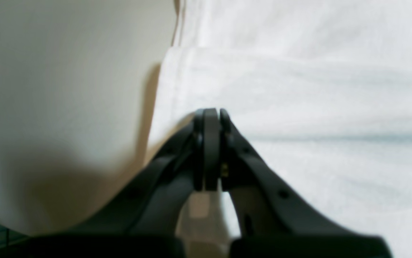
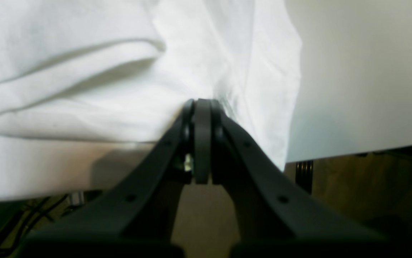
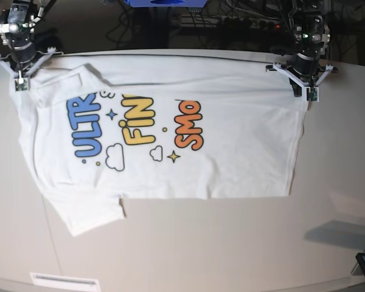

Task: Fold the T-shirt properly
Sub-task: 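Drag the shirt by its collar edge with both grippers, smoothing it, then open both grippers and release the shirt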

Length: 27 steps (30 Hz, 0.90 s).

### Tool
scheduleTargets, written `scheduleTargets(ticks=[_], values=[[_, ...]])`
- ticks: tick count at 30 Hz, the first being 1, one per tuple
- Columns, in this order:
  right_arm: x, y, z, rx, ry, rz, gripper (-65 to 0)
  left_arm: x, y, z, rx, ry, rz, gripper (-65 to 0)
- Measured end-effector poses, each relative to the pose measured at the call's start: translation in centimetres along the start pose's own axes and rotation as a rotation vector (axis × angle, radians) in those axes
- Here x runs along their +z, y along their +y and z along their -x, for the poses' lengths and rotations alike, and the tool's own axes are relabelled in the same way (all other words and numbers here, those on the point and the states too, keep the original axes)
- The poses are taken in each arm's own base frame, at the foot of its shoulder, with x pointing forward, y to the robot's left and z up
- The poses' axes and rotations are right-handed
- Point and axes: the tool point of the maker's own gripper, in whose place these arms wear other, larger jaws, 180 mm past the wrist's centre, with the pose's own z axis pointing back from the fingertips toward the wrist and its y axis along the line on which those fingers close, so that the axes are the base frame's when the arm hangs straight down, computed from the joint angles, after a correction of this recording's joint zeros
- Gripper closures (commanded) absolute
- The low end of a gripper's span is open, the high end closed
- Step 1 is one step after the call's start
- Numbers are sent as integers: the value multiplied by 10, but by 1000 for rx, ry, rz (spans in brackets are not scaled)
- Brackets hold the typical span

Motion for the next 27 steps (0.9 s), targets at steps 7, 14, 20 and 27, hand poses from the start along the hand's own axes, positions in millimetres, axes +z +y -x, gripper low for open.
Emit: scheduleTargets(ticks=[7, 14, 20, 27], values=[[4, 0, -4, 2, 18, 13, -3, 0, 0, 0, 0, 0, 0, 0], [6, -5, -30, -2, -44, 35, -7, 2, 0, -2, -4, 8, 0, 0], [8, -5, -44, -22, -53, 43, -7, 15, -1, -28, -11, -39, -4, 0], [11, -44, -85, -78, -151, 145, -32, 27, 49, -59, 66, -46, -157, 0]])
